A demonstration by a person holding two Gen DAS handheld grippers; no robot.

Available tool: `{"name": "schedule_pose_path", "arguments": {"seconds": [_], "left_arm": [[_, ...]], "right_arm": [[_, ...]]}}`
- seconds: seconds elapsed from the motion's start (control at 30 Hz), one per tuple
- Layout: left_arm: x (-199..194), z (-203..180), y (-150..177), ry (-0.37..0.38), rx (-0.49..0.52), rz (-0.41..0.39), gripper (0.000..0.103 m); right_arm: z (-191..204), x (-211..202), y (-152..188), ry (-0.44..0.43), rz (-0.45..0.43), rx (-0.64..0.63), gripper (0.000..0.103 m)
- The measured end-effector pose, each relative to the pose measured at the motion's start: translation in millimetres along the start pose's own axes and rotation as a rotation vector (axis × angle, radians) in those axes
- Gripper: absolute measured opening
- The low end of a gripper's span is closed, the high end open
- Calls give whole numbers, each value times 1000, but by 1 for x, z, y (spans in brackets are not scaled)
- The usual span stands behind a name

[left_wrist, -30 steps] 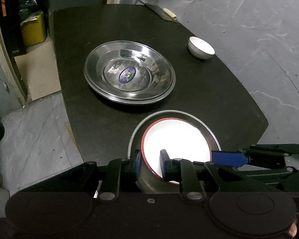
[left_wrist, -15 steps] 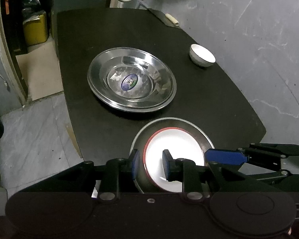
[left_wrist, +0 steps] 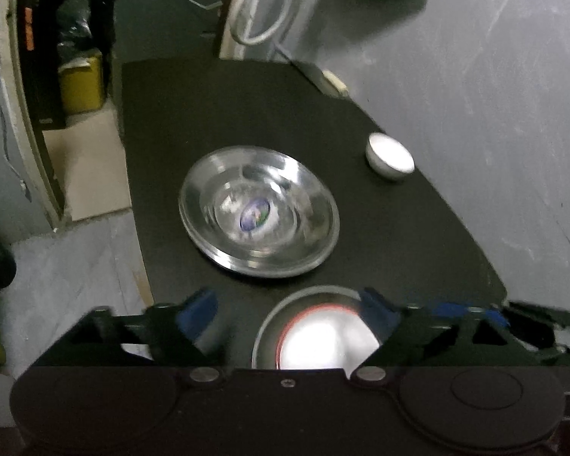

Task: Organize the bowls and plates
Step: 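Lower the white bowl into the steel bowl and open the left tool, then move the open left tool to the second white bowl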

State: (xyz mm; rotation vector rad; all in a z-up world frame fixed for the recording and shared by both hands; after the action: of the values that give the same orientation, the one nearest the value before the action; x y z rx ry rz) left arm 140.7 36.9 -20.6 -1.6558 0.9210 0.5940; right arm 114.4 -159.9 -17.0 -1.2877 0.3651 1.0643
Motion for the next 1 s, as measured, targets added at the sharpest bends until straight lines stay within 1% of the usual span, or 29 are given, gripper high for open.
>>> {"name": "schedule_pose_path", "arguments": {"seconds": [0.03,0.1,0.13,0.17,0.27,0.33,0.4,0.47,0.7,1.0], "left_arm": [[0,0,-2,-6,-7,-14,96],[1,-1,-8,-26,-19,-38,102],[2,-1,-11,-35,-20,-45,102],[5,-2,-14,-47,-18,-47,102],[14,-5,-25,-87,-14,-42,102],[24,-9,-34,-110,-6,-12,102],[33,-15,-45,-88,8,16,102],[39,-21,-54,-75,20,17,102],[72,-51,-83,-99,130,14,102],[130,-92,-124,-111,218,25,102]], "right_arm": [[-5,-1,-1,-1,-7,17,93],[-14,-2,-3,2,-14,47,98],[-20,-3,-4,11,-19,63,101],[-25,-4,-5,22,-25,78,103],[-42,-3,-9,50,-38,122,103],[-52,-3,-11,70,-50,149,103],[-62,-3,-14,80,-58,173,103],[-74,-2,-17,92,-61,195,103],[-108,9,-34,122,-73,230,103],[-156,35,-65,144,-90,281,103]]}}
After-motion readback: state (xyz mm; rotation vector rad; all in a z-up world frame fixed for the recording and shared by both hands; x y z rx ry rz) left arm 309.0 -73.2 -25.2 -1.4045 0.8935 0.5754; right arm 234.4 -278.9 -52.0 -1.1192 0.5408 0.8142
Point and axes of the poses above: each gripper's, at about its wrist camera, not at the fingertips, and x roughly the way its jaws point, z to its left, y to its underside, the point moved 4 cm from there along x, roughly the way its jaws point, and after that the axes turned 3 degrees about z, right-handed, at the moved point
